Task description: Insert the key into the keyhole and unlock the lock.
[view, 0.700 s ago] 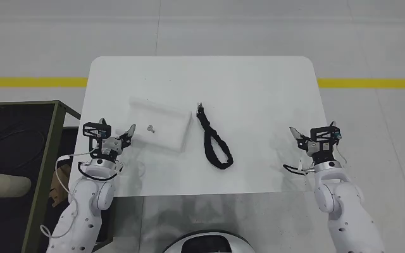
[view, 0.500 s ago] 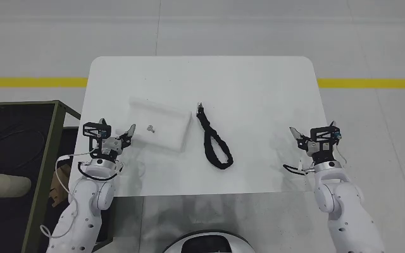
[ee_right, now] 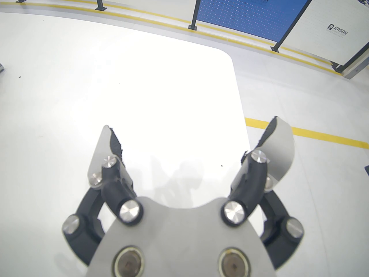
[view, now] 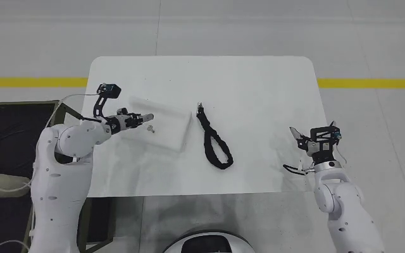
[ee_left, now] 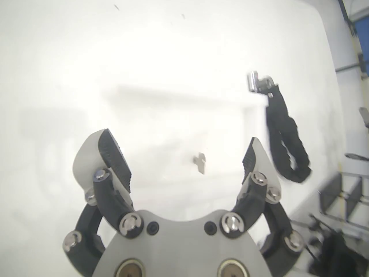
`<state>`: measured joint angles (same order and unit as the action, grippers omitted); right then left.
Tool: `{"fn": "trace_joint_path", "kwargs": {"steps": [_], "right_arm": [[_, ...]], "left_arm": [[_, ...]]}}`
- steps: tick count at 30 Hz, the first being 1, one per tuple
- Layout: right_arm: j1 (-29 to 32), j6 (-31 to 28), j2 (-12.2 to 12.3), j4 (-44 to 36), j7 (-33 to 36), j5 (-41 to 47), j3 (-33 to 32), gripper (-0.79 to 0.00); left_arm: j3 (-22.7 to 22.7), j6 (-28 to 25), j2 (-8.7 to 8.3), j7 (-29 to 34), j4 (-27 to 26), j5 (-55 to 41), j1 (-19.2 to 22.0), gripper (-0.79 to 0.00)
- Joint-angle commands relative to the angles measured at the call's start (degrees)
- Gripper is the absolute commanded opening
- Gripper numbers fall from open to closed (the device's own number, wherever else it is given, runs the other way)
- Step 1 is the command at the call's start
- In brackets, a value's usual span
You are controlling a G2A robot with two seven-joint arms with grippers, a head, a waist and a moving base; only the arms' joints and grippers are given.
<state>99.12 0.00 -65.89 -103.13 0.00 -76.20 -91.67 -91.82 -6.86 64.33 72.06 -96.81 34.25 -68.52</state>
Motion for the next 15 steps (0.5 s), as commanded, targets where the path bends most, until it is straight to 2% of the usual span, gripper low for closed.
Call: {"fn": "trace_joint_path", "kwargs": {"steps": [1,2,3,5,6,8,15], "right_arm": [[0.00,0.00,0.00,0.00,0.00,0.00,0.00,0.000],[0.00,0.00,0.00,0.00,0.00,0.00,0.00,0.000],[0.00,0.00,0.00,0.00,0.00,0.00,0.00,0.000],[0.00,0.00,0.00,0.00,0.00,0.00,0.00,0.000],[0.00,0.00,0.00,0.00,0.00,0.00,0.00,0.000],[0.00,0.00,0.00,0.00,0.00,0.00,0.00,0.000],[0.00,0.00,0.00,0.00,0.00,0.00,0.00,0.000]], "left_arm": [[2.04,0.28,-0.15,11.86,4.07,-4.65,5.08,-0.012],[2.80,0.16,-0.24,14.18,5.59,-5.60,6.89,-0.012],[3.75,0.08,-0.32,15.94,6.96,-5.59,8.18,-0.157],[5.77,-1.01,-0.54,15.94,8.27,-3.99,9.79,-0.163],[6.46,-1.67,-0.67,15.94,8.55,-2.97,10.26,-0.302],[7.34,-2.36,-0.81,15.94,9.44,-2.52,10.80,-0.394],[9.90,-6.15,-1.16,11.48,12.73,0.15,11.78,-0.446]]}}
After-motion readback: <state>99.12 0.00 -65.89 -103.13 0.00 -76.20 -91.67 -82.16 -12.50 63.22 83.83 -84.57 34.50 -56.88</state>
